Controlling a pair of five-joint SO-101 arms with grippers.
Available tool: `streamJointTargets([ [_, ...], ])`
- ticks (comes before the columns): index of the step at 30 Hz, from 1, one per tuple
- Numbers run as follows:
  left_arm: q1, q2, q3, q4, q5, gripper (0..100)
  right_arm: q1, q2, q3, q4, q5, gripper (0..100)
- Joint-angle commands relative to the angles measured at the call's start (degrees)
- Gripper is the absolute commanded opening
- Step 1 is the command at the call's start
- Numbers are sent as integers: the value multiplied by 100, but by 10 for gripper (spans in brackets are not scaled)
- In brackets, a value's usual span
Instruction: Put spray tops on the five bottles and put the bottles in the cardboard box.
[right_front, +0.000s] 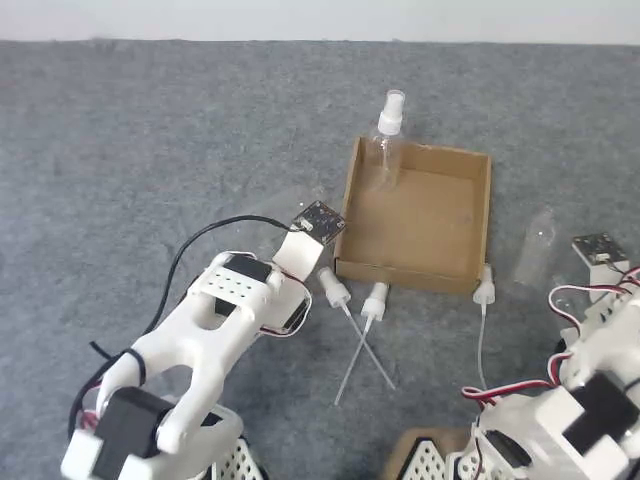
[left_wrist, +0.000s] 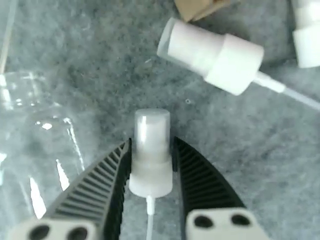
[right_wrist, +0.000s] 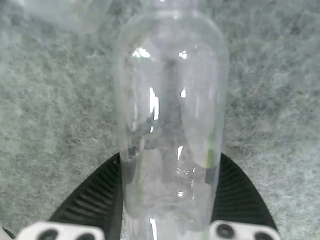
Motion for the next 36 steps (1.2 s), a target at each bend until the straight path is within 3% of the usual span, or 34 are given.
streamJointTargets([
  [1,-62,-88,-75,-53,-9,28,57,-382,-9,-48,70,166],
  [12,-114,-2145,-400,993,299,18,57,-382,-9,-48,70,166],
  [21,-1090,-3112,-593,993,273,19,22,-382,-9,-48,97,166],
  [26,-1178,-3332,-954,1240,325,19,22,-382,-9,-48,88,168],
  [33,-1178,-3367,-910,1152,756,19,13,-400,-158,127,-62,317],
  [36,-1213,-3367,-620,844,774,19,4,-400,-695,673,-97,325],
])
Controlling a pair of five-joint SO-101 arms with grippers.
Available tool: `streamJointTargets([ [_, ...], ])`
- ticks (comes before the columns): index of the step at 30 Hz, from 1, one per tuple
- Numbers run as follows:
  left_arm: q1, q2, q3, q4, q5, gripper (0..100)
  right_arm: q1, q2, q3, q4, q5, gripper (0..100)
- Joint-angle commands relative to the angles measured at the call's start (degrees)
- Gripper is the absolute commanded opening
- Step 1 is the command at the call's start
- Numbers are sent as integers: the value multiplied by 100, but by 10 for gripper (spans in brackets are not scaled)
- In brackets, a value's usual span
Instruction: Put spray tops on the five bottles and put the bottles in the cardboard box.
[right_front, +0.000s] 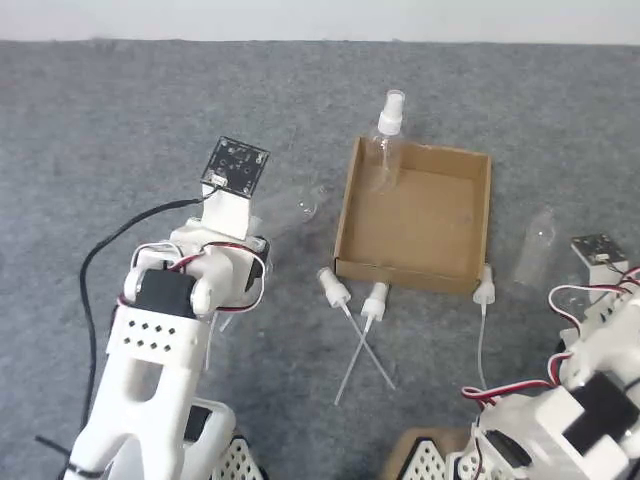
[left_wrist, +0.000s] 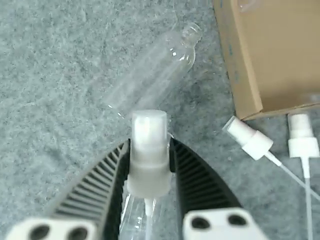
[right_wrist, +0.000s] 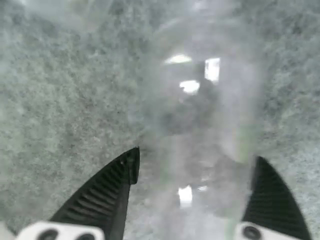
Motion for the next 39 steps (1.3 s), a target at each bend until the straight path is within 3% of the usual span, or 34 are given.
streamJointTargets([
  [1,-62,-211,207,-431,97,19,-13,-400,-844,637,-114,325],
  [6,-70,-220,708,-870,62,19,-514,-356,-1996,1692,-123,316],
  [10,-70,-220,743,-862,62,19,-892,-330,-2585,2026,-105,244],
  [15,-70,-220,743,-862,62,19,-1156,-75,-2664,2009,-88,260],
  [32,-70,-229,831,-897,62,19,-892,2273,-3921,1569,-105,258],
  [39,-70,-229,831,-897,70,19,-892,2396,-3965,1569,-105,79],
])
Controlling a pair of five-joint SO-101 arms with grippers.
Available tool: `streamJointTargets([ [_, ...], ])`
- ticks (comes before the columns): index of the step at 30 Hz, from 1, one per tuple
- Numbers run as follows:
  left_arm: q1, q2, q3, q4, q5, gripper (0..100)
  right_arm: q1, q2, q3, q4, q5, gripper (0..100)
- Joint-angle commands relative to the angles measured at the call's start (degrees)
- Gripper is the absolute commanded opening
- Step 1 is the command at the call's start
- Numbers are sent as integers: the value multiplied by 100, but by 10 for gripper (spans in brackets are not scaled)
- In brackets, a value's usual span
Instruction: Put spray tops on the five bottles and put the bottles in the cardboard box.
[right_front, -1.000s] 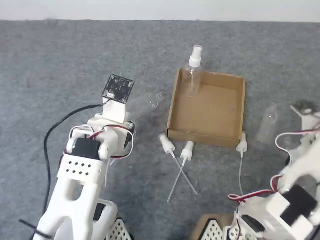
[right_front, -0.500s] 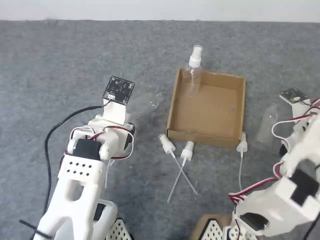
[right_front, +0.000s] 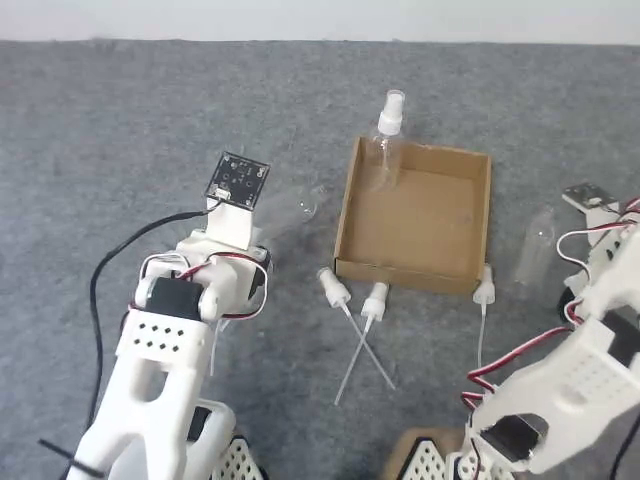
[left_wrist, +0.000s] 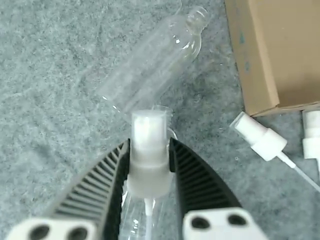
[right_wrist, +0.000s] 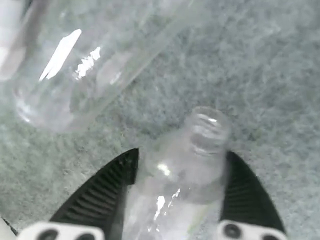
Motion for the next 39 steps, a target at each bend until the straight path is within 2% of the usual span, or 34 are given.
streamJointTargets([
  [1,-18,-229,-48,-123,53,19,57,-286,-316,-40,-105,56],
  [7,-18,-229,-66,-123,62,19,-66,-1490,-316,382,-211,20],
  [12,-35,-229,-163,-123,70,19,-822,-2941,-281,760,-1169,17],
  [17,-510,-229,-716,-44,79,19,-2176,-4295,-281,1130,-2198,17],
  [25,-905,-229,-2642,1125,79,19,-5086,-5560,-53,1121,-3842,17],
  [27,-993,-229,-3248,1424,79,18,-5719,-5640,255,866,-4211,17],
  [31,-976,-229,-4365,2040,79,18,-6703,-5780,1284,-295,-4677,17],
  [35,-976,-229,-5262,2470,308,18,-7407,-5947,2409,-1648,-4923,17],
  [39,-967,-229,-5798,2567,554,17,-8066,-6105,3191,-2598,-5064,16],
])
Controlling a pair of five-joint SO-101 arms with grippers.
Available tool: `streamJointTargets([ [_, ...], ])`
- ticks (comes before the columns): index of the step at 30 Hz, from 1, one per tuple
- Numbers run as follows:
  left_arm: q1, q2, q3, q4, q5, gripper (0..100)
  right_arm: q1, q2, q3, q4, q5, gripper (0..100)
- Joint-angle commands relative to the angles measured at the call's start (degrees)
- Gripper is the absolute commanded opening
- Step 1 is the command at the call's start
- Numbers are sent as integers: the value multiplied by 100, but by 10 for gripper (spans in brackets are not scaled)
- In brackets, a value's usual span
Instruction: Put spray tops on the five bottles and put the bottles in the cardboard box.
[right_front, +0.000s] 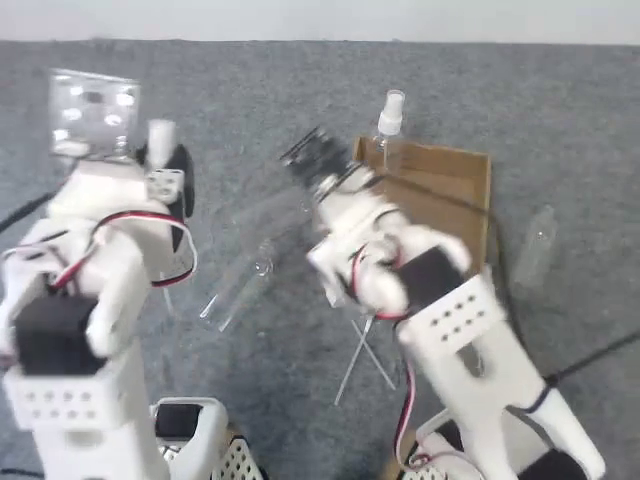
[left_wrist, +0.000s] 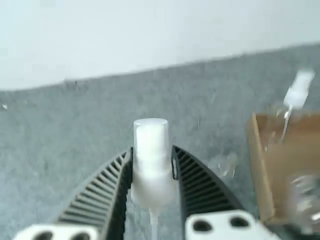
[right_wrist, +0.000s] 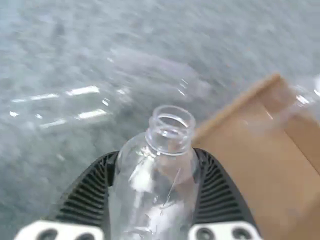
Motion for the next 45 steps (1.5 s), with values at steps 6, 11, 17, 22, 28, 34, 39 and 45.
streamJointTargets([
  [6,35,-176,-629,-343,1081,16,-1209,-391,941,-1587,-141,16],
  [11,35,-132,-620,-571,1389,16,-1560,-409,1521,-2378,-97,17],
  [17,264,-176,-224,-985,1398,16,-1807,-409,1969,-2782,-97,17],
  [22,492,-149,40,-1354,1398,16,-1815,-681,2576,-3741,-132,4],
  [28,466,-176,919,-2048,1389,16,-1807,-1464,3174,-4092,-132,6],
  [34,492,-149,1024,-2075,1398,16,-1807,-1499,3262,-4092,-132,6],
  [39,501,-176,1244,-2057,1398,16,-1798,-1402,3253,-4092,-132,6],
  [45,765,-176,1692,-2066,1407,16,-1789,-1402,3253,-4092,-132,6],
])
